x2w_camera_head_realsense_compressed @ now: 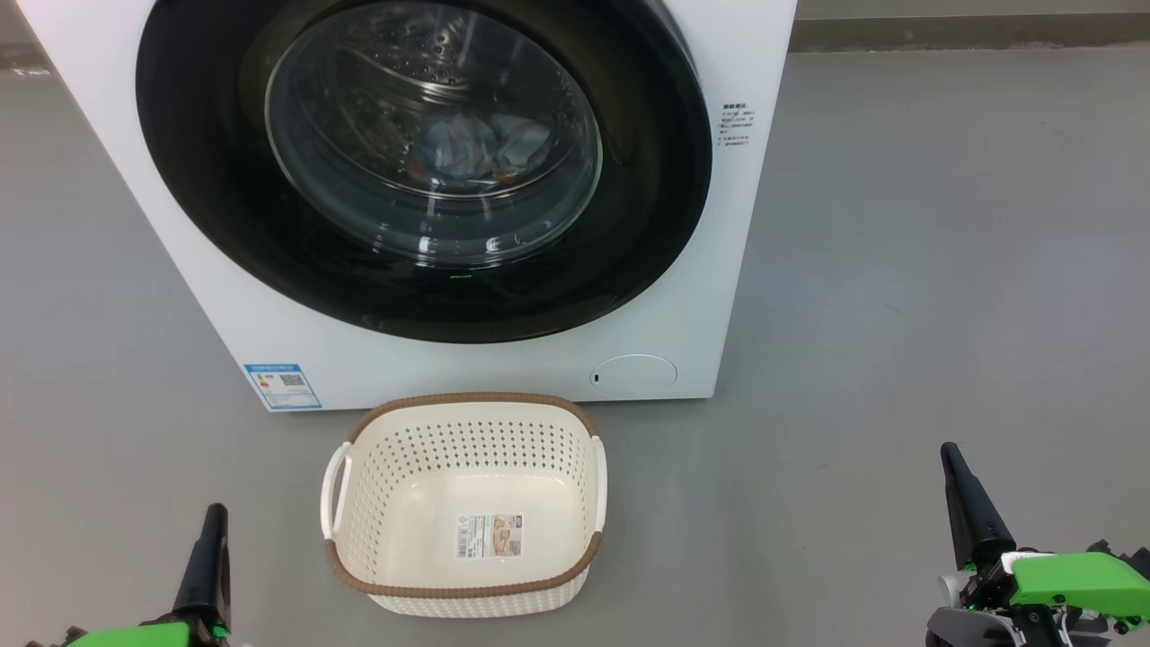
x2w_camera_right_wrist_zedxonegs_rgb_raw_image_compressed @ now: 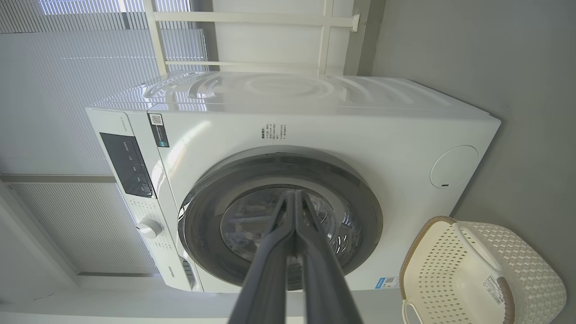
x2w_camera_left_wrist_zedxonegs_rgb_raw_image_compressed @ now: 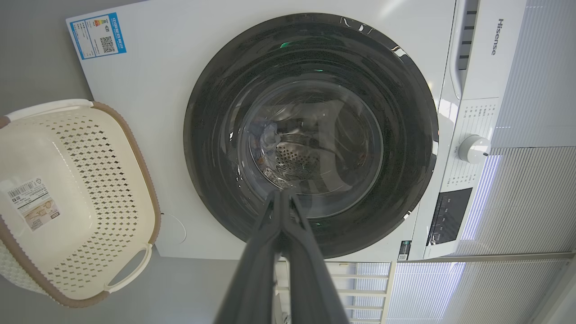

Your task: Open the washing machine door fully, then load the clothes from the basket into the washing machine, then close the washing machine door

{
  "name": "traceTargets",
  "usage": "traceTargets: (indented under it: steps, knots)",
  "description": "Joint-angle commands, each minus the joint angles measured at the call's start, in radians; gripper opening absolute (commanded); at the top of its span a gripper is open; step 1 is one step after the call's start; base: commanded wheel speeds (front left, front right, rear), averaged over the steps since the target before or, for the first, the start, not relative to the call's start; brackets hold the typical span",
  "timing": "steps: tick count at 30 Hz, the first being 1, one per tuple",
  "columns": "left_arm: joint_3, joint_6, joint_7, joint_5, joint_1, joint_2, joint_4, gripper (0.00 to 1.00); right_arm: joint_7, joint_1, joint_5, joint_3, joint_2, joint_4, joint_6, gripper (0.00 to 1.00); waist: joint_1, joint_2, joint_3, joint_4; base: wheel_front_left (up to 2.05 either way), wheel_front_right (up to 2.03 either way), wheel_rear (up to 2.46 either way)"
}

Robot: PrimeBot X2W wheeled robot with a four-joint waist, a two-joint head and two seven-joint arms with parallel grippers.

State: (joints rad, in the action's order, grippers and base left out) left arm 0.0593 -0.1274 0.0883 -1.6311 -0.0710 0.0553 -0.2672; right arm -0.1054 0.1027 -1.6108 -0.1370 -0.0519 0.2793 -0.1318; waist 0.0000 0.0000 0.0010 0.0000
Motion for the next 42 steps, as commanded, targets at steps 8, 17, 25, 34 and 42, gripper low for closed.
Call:
traceTargets:
  steps: [8,17,25,34,42]
  knots:
    - [0.033,-0.003,0.008,0.005,-0.041,0.011,0.018,0.00,-0.007,0.011,0.002,0.024,0.000,-0.030,0.001,0.00,0.0000,0.0000,0.000,0.000,0.00,0.00,0.00]
    - [0.035,-0.003,0.009,0.006,-0.041,0.010,0.018,0.00,-0.007,0.011,0.002,0.024,0.000,-0.030,0.001,0.00,0.0000,0.0000,0.000,0.000,0.00,0.00,0.00]
    - [0.036,-0.003,0.010,0.007,-0.041,0.009,0.018,0.00,-0.007,0.011,0.002,0.023,0.000,-0.030,0.001,0.00,0.0000,0.0000,0.000,0.000,0.00,0.00,0.00]
    - [0.037,-0.003,0.011,0.008,-0.041,0.008,0.018,0.00,-0.008,0.011,0.002,0.023,0.000,-0.030,0.001,0.00,0.0000,0.0000,0.000,0.000,0.00,0.00,0.00]
    - [0.038,-0.003,0.012,0.009,-0.041,0.007,0.018,0.00,-0.008,0.011,0.002,0.023,0.000,-0.030,0.001,0.00,0.0000,0.0000,0.000,0.000,0.00,0.00,0.00]
